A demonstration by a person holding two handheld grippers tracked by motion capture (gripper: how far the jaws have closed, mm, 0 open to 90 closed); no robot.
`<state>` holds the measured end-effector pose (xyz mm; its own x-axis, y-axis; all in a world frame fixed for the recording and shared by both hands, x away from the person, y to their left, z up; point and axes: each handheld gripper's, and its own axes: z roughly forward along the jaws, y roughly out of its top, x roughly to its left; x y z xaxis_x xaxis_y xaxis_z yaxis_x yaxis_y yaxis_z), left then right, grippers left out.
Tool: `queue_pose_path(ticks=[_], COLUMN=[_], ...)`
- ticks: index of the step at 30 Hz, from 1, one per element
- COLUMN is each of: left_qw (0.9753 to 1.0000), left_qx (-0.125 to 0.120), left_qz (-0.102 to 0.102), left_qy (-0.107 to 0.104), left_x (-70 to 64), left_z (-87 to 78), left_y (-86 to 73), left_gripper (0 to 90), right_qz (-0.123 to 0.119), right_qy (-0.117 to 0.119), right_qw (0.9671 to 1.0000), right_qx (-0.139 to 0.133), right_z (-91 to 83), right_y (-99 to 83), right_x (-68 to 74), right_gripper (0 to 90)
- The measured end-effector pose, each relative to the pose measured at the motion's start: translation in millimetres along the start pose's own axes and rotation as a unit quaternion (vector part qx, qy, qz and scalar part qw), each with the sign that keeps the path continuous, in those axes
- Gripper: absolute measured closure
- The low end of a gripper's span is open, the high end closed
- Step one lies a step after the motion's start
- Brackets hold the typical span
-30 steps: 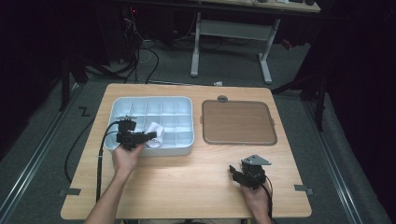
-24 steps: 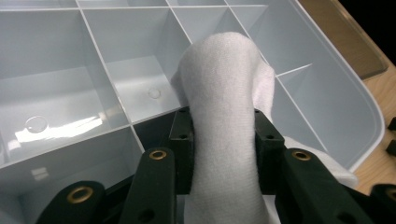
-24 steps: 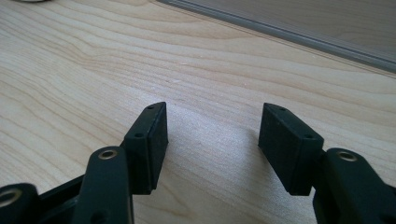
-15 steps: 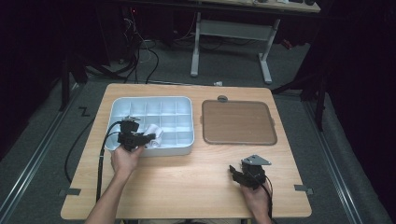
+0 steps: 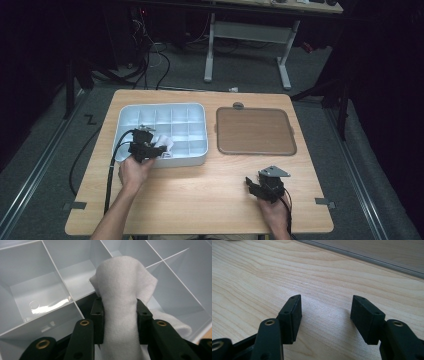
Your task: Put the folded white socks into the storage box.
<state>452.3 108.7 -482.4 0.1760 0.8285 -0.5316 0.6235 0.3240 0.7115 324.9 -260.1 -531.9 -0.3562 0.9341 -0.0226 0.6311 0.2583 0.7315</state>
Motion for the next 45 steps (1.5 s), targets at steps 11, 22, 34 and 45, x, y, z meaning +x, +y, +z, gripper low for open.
queue_pose_path(ticks=[11, 22, 34, 45], left_qw=[0.9997, 0.9999, 0.9987, 0.9998], left_qx=[-0.024, -0.01, 0.034, -0.019], left_qz=[0.001, -0.01, 0.014, 0.009], left_qy=[-0.008, 0.006, 0.035, -0.003], left_x=[-6.5, -2.9, 0.3, -10.2], left_z=[-11.3, -6.8, 13.3, -11.2], left_y=[12.6, 15.1, -3.0, 8.2], left_gripper=[56.4, 73.5, 74.6, 62.3], right_qz=[0.0, 0.0, 0.0, 0.0], right_qy=[0.0, 0.0, 0.0, 0.0], right_qw=[1.0, 1.0, 1.0, 1.0], right_qx=[0.0, 0.0, 0.0, 0.0], right_z=[0.0, 0.0, 0.1, 0.0], right_y=[0.0, 0.0, 0.0, 0.0], right_x=[-0.1, 0.0, -0.1, 0.0], right_gripper=[42.7, 42.8, 42.6, 42.6])
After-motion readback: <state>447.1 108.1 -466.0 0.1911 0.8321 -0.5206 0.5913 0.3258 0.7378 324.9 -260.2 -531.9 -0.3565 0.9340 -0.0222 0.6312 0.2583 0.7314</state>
